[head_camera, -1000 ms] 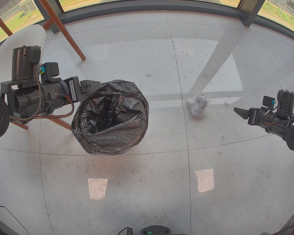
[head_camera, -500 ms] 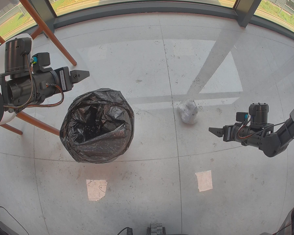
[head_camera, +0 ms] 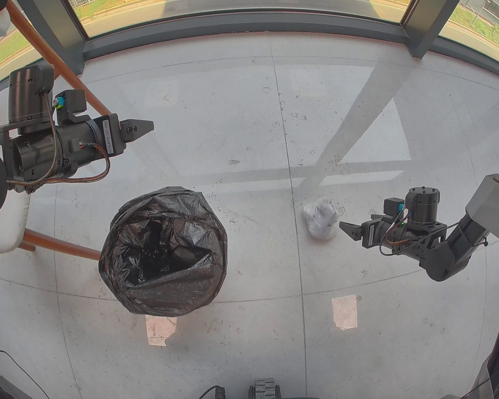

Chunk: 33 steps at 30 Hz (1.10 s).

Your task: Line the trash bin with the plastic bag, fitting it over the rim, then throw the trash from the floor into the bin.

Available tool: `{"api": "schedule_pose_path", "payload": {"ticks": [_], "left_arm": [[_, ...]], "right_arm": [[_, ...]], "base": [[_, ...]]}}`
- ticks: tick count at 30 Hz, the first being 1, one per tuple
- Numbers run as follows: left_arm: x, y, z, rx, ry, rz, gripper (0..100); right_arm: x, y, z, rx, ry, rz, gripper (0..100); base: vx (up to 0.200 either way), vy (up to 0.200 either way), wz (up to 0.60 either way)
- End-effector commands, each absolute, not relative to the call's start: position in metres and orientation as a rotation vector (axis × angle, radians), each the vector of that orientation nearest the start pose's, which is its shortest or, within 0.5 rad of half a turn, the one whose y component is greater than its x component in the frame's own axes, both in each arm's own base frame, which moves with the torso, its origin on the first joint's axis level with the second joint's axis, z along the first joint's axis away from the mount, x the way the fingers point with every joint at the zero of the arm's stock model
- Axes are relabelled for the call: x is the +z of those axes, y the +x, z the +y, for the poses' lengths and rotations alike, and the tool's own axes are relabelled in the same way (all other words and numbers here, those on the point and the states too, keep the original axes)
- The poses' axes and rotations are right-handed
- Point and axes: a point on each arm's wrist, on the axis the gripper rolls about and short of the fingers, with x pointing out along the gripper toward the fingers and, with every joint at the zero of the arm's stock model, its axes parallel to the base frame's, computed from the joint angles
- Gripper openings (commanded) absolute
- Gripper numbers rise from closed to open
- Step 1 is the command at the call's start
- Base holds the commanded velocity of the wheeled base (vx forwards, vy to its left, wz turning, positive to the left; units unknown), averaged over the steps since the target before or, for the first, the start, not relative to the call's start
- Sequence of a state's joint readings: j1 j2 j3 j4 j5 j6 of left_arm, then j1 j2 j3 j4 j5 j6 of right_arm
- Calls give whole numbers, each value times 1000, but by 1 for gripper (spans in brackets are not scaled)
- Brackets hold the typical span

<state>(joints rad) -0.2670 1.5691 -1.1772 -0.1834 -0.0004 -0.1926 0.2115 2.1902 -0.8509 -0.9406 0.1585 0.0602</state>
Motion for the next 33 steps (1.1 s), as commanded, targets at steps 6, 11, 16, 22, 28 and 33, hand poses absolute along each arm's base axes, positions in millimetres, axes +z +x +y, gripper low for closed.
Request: {"api": "schedule_pose_path", "payload": {"ticks": [6,11,16,22,28,33], "left_arm": [[282,263,-91,-298,-151,228,100],[267,253,-93,-304,-136,276,100],[251,239,-88,-302,-124,328,100],[251,235,-86,-300,-125,324,100],[251,235,-86,-300,-125,324,100],[251,235,-86,-299,-125,324,100]], "right_arm": [[17,381,97,361,28,478,100],[-4,386,100,356,22,471,100],[-22,390,108,375,10,465,100],[-44,402,113,380,5,474,100],[-60,423,121,387,4,443,100],[-72,440,125,373,3,421,100]], "base": [[100,0,0],[0,0,0],[0,0,0],[0,0,0],[0,0,0],[0,0,0]]}}
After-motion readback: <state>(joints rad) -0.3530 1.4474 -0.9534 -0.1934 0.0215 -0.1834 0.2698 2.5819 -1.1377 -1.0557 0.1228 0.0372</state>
